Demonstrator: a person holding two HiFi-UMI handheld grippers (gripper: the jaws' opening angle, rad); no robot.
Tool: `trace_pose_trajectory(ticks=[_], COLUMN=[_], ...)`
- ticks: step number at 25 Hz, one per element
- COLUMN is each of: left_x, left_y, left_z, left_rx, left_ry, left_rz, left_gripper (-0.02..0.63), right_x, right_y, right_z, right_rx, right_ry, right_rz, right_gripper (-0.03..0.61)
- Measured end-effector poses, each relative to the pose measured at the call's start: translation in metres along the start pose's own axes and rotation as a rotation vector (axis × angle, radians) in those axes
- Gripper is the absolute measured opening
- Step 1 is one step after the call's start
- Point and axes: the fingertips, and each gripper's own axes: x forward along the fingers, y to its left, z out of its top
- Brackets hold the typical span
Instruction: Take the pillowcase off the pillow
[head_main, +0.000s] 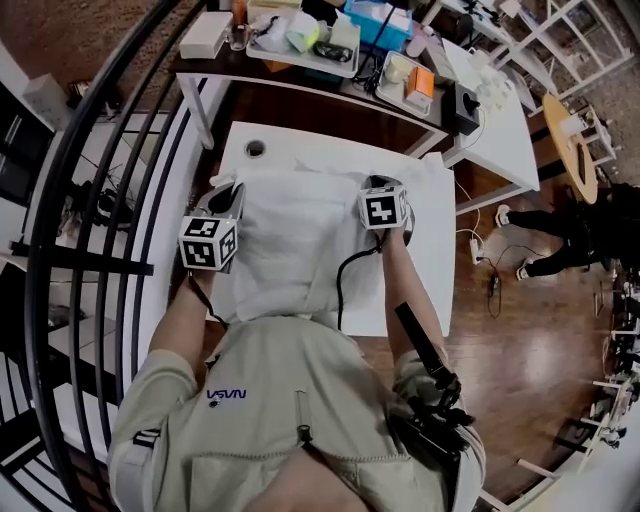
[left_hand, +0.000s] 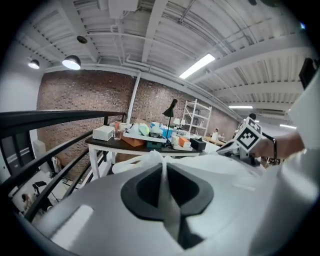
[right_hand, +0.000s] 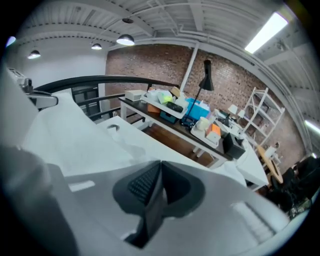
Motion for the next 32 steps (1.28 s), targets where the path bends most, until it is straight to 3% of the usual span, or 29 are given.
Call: trace_pose_trajectory(ticks=[2,4,6,8,9,13,17,27,32], left_x=[0.009,0.016,0.02,0.016,0.011,-0.019,-0.042,-0.067,-0.073], left_y=[0.001,0.0,-0.001,-0.005,-0.008,-0.029,-0.068,-0.112,-0.111], left_z=[-0.005,-0.007,-0.008,-0.008,-0.007,-0.011,-0.024,-0.066,-0.078], left_rx=[0.049,0.083,0.1,0.106,0.109,0.097,0.11,0.168,0.2], left_ry=[0.023,0.032,0.034,0.025,0.017,-0.001,0.008,0.088,0.108], left_rz=[0.021,0.042,0.056,0.047,0.039,0.005,-0.051,-0.205,-0.212], left_gripper=[0.019,0.036,0.129,0.246,0.255,0.256,0.255,0.255,0.255], right_x=[0.003,0.001,-0.007,-0.022,-0.031,-0.07,-0.103,-0.153,-0.166], right_y=[0.003,0.003,0.005,0.008,0.012,0.041,0.063,0.119,0.136], right_z=[-0.001,-0.001,0.008,0.012,0.012,0.003,-0.022,-0.076,-0.094], right_rx=[0.004,0.035,0.075,0.122,0.144,0.228,0.319,0.332,0.324], right_ry=[-0.001,-0.015,-0.073,-0.134,-0.161,-0.249,-0.273,-0.202,-0.19], right_rz=[0.007,0.024,0.05,0.065,0.069,0.1,0.089,0.009,0.009], right_gripper=[0.02,0.079,0.121,0.124,0.124,0.123,0.124,0.123,0.124])
